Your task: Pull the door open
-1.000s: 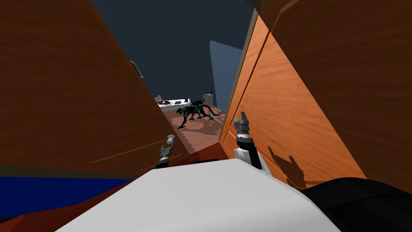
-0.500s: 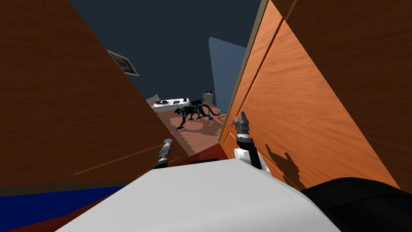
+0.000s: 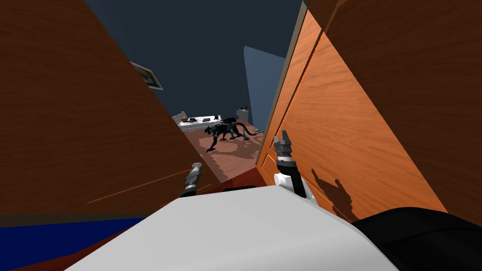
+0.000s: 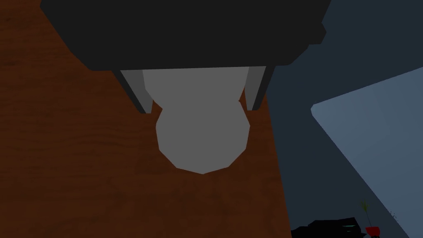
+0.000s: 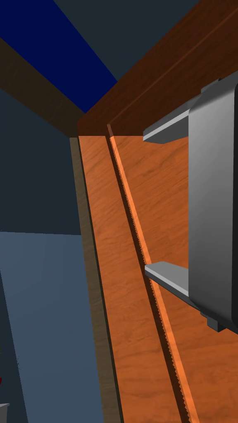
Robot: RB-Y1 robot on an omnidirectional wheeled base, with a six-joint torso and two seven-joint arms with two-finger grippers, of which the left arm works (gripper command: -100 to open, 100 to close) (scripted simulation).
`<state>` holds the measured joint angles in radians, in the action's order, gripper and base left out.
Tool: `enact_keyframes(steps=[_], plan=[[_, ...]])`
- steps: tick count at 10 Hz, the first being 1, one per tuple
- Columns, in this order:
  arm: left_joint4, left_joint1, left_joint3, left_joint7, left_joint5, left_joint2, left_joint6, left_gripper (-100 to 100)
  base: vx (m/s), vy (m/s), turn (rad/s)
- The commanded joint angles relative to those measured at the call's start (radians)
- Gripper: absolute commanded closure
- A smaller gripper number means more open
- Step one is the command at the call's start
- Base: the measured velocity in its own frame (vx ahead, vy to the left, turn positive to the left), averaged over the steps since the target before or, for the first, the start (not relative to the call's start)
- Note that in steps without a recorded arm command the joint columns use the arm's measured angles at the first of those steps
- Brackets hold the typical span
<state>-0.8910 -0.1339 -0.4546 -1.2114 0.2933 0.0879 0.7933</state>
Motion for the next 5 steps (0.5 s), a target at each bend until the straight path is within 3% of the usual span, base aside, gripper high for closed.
enact_keyframes(steps=[1,5], plan=[[0.0,0.001,0.004,0.034,-0.009,0.001,0.001,100,-0.026,0.009,-0.036],[0.003,0.003,0.016,0.121,-0.036,0.007,0.002,100,-0.026,0.008,-0.033]])
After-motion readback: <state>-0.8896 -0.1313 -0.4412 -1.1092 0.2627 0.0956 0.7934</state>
